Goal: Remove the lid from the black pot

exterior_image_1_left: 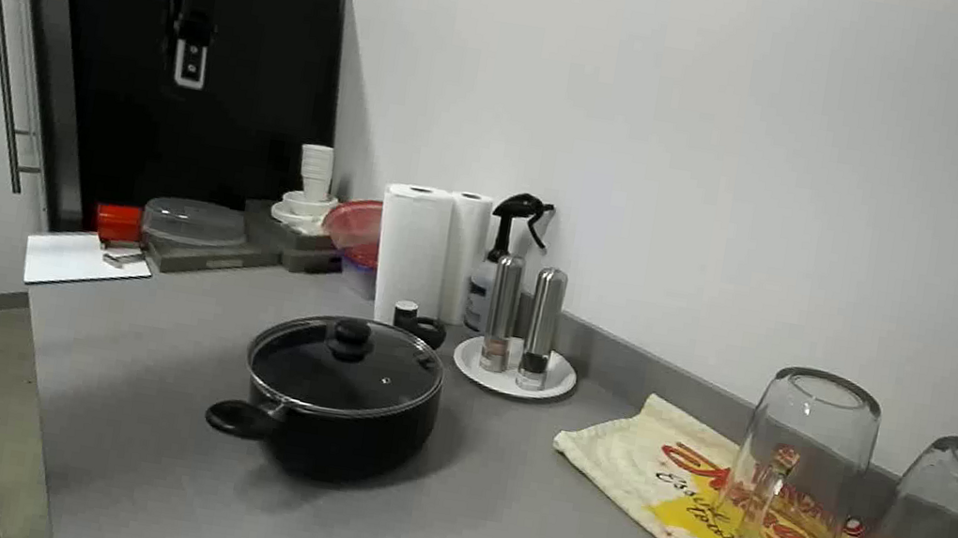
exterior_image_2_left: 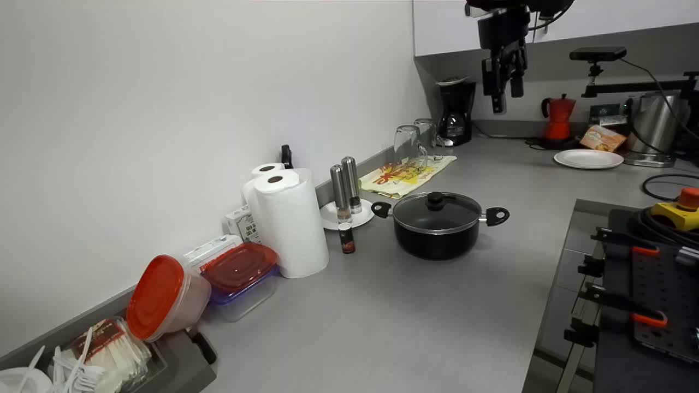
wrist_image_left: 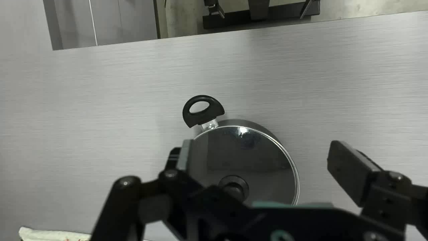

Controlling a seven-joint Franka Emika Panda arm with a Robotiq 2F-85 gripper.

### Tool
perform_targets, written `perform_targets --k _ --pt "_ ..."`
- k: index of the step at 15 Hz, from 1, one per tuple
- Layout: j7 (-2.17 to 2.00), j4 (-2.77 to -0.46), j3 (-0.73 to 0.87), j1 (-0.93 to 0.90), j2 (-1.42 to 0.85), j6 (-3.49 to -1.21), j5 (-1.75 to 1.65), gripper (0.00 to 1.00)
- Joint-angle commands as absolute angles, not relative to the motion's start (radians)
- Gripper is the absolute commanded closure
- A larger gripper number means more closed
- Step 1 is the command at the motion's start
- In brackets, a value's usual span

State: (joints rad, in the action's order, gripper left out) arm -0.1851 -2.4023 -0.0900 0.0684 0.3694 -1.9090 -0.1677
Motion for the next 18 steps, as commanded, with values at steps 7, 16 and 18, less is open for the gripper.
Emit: perform_targets --k 7,16,18 --pt "-0.194 -2.392 -0.076 0.054 0.363 -1.911 -0.181 0.00" --pt "-0.233 -2.058 -0.051 0.090 0.156 -1.939 -0.321 0.00" --pt "-0.218 -1.988 -0.034 0.084 0.074 -1.963 -0.303 0.00"
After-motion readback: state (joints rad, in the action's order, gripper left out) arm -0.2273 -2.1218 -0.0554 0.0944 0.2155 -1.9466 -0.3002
